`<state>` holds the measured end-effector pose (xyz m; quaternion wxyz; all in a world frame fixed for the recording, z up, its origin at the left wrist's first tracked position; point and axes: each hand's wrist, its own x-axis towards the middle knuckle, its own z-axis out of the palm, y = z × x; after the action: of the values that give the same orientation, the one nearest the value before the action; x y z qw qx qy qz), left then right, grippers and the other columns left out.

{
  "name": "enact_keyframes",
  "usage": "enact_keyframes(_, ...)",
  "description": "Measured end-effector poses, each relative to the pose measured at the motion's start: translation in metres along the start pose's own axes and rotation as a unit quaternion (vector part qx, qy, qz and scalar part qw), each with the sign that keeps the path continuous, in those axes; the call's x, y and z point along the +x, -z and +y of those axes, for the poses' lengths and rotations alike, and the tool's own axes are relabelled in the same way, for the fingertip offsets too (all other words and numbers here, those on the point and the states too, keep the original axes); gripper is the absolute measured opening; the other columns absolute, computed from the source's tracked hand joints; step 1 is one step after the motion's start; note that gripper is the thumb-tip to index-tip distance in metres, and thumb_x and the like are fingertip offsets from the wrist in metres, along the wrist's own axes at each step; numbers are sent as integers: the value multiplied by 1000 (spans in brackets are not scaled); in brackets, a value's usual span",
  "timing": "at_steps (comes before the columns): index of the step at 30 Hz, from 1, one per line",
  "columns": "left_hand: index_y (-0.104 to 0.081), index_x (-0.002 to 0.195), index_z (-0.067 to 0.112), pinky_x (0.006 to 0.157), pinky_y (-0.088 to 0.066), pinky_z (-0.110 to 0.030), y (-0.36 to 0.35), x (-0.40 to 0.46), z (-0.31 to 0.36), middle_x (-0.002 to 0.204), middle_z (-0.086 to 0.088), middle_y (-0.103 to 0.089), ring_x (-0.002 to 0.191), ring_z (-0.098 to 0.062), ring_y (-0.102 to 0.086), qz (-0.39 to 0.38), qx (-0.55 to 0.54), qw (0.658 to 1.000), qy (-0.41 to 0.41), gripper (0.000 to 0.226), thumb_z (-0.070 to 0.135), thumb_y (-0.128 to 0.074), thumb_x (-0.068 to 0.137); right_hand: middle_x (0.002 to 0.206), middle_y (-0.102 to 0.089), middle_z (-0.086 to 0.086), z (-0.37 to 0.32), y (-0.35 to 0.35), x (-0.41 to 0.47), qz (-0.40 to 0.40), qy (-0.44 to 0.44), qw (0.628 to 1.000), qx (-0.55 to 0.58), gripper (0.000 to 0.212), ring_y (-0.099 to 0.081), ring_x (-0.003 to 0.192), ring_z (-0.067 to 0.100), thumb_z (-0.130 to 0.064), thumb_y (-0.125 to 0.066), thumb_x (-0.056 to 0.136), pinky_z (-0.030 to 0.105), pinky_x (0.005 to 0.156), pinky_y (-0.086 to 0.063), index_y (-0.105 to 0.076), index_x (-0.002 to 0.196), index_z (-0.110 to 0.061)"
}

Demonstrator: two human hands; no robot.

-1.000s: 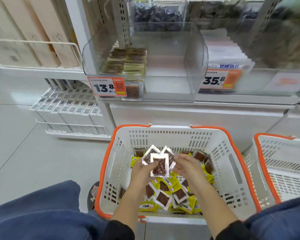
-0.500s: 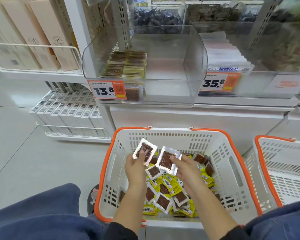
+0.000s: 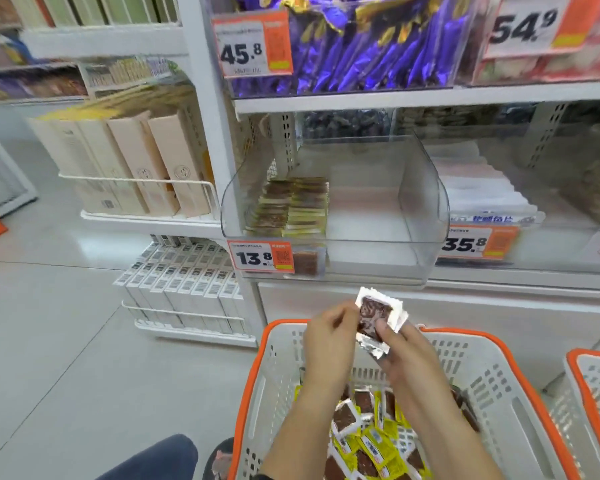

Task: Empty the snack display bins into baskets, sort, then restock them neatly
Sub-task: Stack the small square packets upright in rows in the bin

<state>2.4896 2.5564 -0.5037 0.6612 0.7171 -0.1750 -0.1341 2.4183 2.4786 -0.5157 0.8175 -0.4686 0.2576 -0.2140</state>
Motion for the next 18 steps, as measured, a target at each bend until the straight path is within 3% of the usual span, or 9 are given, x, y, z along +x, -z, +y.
enact_keyframes(4, -72, 93, 30, 76, -51, -26, 39, 59, 86, 81, 14, -71, 80, -4, -65, 87, 119, 971, -187, 17, 28, -56, 89, 90, -74, 1, -72, -28, 24, -20, 119, 990, -80, 13, -66, 87, 13, -11, -59, 92, 32, 83, -48, -68, 100, -11)
enact_keyframes(6, -73, 95, 29, 76, -49, -25, 63, 91, 120, 83, 12, -70, 82, -9, -64, 68, 262, 938, -218, 15, 25, -58, 90, 84, -71, -4, -105, -38, 38, -36, 176, 968, -174, 11, -63, 78, 4, -11, -61, 91, 24, 77, -48, -68, 100, -13)
enact_keyframes(8, -73, 91, 29, 78, -49, -26, 81, 123, 138, 83, 15, -67, 86, -9, -63, -21, 416, 890, -184, 11, 27, -63, 89, 92, -71, -2, -135, -47, 57, -61, 212, 946, -240, 21, -65, 82, 6, -7, -66, 87, 20, 80, -51, -68, 105, -19)
enact_keyframes(10, -74, 89, 27, 78, -49, -26, 90, 149, 140, 79, 19, -63, 86, -8, -62, -142, 500, 842, -142, 6, 30, -71, 85, 96, -71, 1, -157, -57, 79, -68, 229, 919, -313, 33, -66, 87, 11, -6, -73, 82, 28, 87, -53, -67, 110, -23)
enact_keyframes(13, -75, 98, 20, 73, -42, -20, 87, 176, 133, 78, 20, -59, 84, -8, -59, -282, 569, 767, -96, 22, 33, -77, 80, 86, -72, -3, -175, -70, 105, -102, 230, 846, -470, 30, -67, 84, 14, -11, -79, 76, 35, 88, -52, -70, 90, -35)
enact_keyframes(18, -70, 98, 23, 63, -36, -22, 75, 202, 114, 76, 16, -55, 82, -16, -54, -357, 675, 638, -95, 26, 40, -76, 78, 85, -70, -6, -182, -83, 132, -164, 155, 753, -618, 30, -63, 86, 10, -20, -83, 73, 19, 78, -46, -72, 100, -26)
